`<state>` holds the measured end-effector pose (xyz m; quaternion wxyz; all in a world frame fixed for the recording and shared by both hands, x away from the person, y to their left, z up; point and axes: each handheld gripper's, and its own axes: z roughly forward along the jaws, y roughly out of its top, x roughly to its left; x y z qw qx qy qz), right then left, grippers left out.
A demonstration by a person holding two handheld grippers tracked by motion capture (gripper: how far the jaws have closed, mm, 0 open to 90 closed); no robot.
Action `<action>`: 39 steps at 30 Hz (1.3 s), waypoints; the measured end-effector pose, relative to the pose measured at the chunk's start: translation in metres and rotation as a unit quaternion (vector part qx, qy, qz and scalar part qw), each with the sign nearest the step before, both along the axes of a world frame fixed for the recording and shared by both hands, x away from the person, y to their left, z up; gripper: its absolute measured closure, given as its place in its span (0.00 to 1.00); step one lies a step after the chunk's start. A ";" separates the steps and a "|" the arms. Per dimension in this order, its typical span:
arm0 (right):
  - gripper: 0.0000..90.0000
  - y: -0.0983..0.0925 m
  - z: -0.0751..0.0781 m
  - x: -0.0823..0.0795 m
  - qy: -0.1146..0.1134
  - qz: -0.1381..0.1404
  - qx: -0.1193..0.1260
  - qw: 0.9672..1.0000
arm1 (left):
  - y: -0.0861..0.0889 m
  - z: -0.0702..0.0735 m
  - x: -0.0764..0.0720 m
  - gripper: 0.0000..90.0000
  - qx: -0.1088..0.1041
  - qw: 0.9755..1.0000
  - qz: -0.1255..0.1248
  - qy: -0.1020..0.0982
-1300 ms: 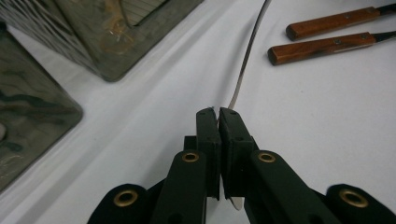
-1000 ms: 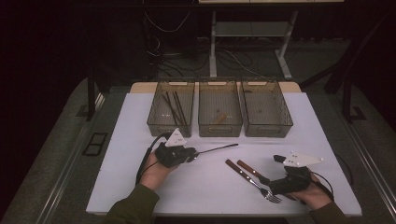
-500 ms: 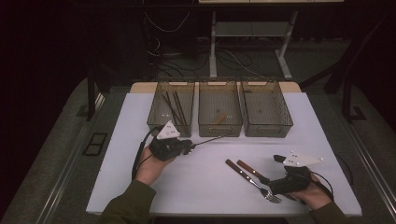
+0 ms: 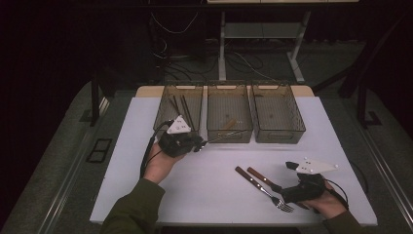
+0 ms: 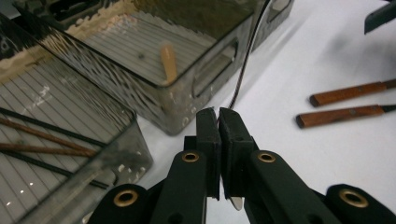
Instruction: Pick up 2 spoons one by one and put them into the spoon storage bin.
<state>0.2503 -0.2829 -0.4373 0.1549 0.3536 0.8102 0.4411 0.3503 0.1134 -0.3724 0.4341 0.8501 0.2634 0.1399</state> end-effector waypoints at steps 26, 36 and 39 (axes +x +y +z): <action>0.04 -0.001 0.001 0.000 -0.002 -0.001 0.003 1.000 | -0.029 0.035 0.055 0.97 0.027 0.998 0.060 -0.017; 0.04 -0.002 0.001 -0.001 -0.003 -0.001 0.004 1.000 | -0.046 0.030 0.073 0.97 0.032 0.995 0.095 -0.011; 0.04 -0.002 0.001 -0.001 -0.003 0.000 0.004 1.000 | -0.050 0.027 0.078 0.97 0.033 0.994 0.107 -0.007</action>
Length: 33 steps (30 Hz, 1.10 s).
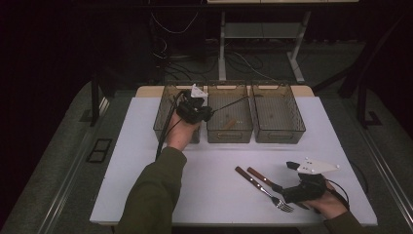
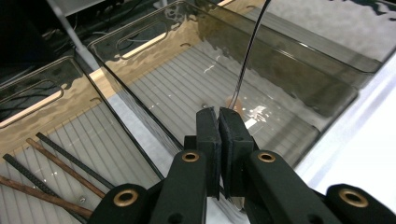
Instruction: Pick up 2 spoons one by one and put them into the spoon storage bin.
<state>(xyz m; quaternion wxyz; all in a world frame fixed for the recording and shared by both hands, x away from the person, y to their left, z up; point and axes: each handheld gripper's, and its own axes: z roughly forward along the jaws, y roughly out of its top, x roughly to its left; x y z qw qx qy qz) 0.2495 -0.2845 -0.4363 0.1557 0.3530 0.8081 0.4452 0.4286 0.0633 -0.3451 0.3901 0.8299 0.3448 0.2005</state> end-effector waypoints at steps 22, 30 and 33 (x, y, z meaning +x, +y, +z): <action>0.04 -0.001 0.000 0.000 0.000 0.002 0.003 1.000 | -0.029 -0.026 0.025 0.97 0.044 0.997 0.050 0.029; 0.04 -0.001 0.000 0.000 -0.001 0.003 0.004 1.000 | -0.035 -0.033 0.027 0.97 0.057 0.996 0.060 0.039; 0.04 -0.001 0.001 0.000 0.000 0.003 0.004 1.000 | -0.036 -0.034 0.027 0.95 0.054 0.996 0.058 0.041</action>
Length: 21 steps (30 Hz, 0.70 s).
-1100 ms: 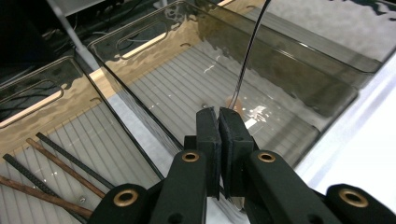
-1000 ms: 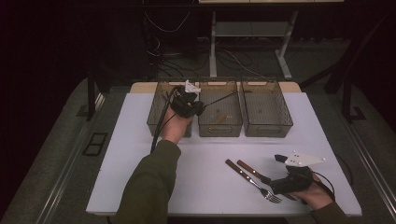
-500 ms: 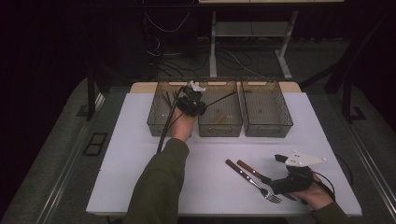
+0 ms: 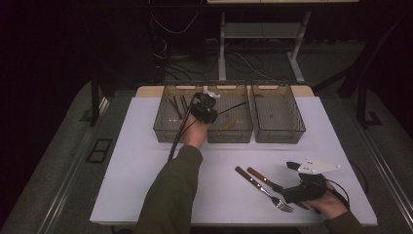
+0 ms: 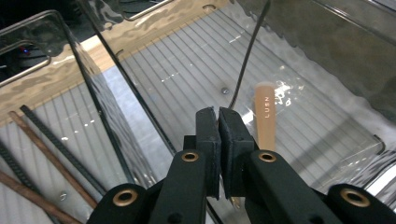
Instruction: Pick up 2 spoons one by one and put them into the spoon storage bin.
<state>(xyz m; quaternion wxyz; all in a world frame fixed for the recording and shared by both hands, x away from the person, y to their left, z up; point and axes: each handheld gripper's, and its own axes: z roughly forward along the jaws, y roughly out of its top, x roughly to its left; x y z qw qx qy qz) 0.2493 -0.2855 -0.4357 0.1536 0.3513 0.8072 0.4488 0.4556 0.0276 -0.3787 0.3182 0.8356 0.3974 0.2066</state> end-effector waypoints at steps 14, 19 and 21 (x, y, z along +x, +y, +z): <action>0.04 0.000 0.000 0.000 0.001 0.000 0.000 1.000 | 0.003 0.008 -0.004 0.79 -0.023 0.999 -0.035 -0.001; 0.04 0.000 0.000 0.000 0.002 0.000 0.000 1.000 | 0.007 0.014 -0.009 0.72 -0.054 0.997 -0.053 -0.006; 0.04 0.000 0.000 0.000 0.003 -0.001 0.000 1.000 | 0.010 0.016 -0.012 0.69 -0.060 0.996 -0.063 -0.010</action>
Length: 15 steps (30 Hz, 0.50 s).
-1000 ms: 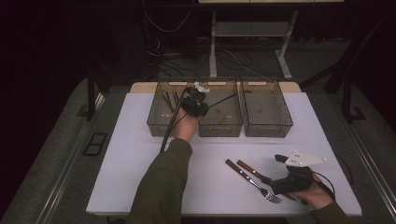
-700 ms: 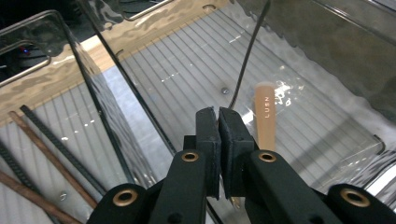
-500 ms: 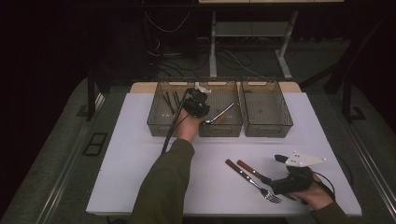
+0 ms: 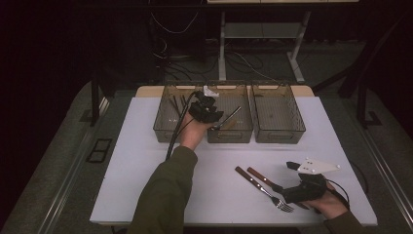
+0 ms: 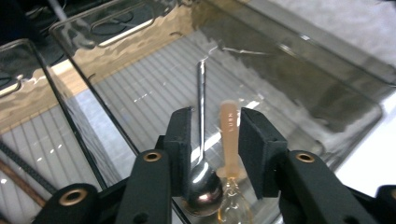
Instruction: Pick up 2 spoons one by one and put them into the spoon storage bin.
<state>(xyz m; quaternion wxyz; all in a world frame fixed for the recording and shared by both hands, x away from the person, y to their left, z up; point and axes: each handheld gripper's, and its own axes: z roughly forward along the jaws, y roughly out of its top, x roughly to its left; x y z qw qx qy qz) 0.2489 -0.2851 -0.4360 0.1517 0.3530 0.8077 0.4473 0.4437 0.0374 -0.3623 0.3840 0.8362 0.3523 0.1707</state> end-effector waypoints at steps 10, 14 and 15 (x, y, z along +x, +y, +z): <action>0.04 0.000 0.000 0.000 -0.001 -0.001 -0.001 1.000 | 0.016 0.008 -0.019 0.51 -0.046 0.998 -0.045 -0.009; 0.04 0.001 -0.001 0.001 -0.002 -0.002 -0.002 1.000 | 0.023 0.008 -0.029 0.46 -0.056 0.997 -0.058 -0.012; 0.04 0.001 -0.001 0.001 -0.002 -0.002 -0.002 1.000 | 0.024 0.007 -0.032 0.46 -0.063 0.996 -0.060 -0.010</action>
